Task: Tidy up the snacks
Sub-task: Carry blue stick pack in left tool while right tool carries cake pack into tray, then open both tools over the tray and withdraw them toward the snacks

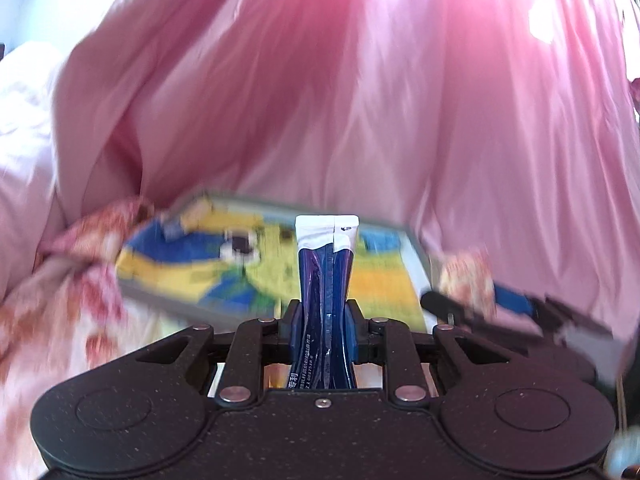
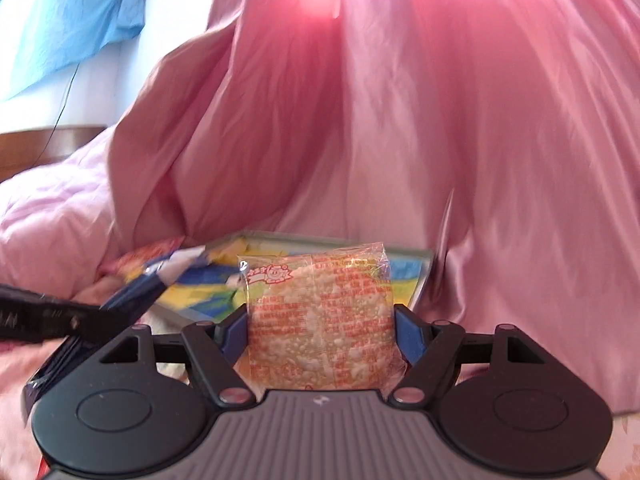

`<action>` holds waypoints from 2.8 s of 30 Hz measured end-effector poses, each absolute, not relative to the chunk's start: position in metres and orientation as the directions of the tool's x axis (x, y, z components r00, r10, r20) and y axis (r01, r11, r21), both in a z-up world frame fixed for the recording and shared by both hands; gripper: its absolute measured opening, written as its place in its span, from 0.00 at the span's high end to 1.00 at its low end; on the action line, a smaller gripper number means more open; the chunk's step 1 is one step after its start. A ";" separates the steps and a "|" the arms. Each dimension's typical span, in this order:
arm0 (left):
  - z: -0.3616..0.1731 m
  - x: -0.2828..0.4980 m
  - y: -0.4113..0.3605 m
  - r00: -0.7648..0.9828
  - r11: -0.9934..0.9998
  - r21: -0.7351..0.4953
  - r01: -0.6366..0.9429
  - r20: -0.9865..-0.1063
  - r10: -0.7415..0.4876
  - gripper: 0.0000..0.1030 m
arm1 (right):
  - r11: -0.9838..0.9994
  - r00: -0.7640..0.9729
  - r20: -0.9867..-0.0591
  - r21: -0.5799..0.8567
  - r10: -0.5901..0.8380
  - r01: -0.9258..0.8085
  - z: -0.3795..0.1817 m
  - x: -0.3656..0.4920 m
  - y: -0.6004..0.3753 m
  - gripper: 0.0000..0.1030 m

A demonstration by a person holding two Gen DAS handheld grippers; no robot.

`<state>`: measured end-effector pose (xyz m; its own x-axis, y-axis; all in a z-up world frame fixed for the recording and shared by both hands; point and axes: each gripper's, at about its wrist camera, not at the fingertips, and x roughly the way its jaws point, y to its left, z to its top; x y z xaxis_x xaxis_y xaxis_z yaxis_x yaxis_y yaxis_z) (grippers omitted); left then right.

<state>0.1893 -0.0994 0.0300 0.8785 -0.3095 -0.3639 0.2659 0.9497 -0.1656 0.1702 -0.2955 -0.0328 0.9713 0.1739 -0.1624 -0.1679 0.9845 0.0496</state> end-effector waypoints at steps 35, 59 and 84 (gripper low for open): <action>-0.011 0.352 -0.138 0.836 0.986 -0.156 0.065 -0.531 -0.139 0.60 | 0.983 0.936 -0.300 0.031 0.182 -0.182 -0.061 0.275 -0.289 0.19; 0.063 0.198 -0.079 0.969 0.986 -0.134 0.103 -0.208 -0.129 0.03 | 0.998 0.997 -0.040 -0.012 0.059 -0.059 0.001 0.152 -0.281 0.00; -0.001 0.047 0.016 0.893 0.992 -0.049 0.120 -0.431 -0.129 0.02 | 0.995 0.957 -0.287 -0.076 0.041 -0.065 -0.035 0.009 -0.234 0.00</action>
<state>0.0472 0.0165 -0.0008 0.8932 -0.1290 -0.4308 0.1196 0.9916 -0.0490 0.0089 -0.2338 -0.0350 0.9571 0.0407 -0.2870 -0.0651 0.9950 -0.0757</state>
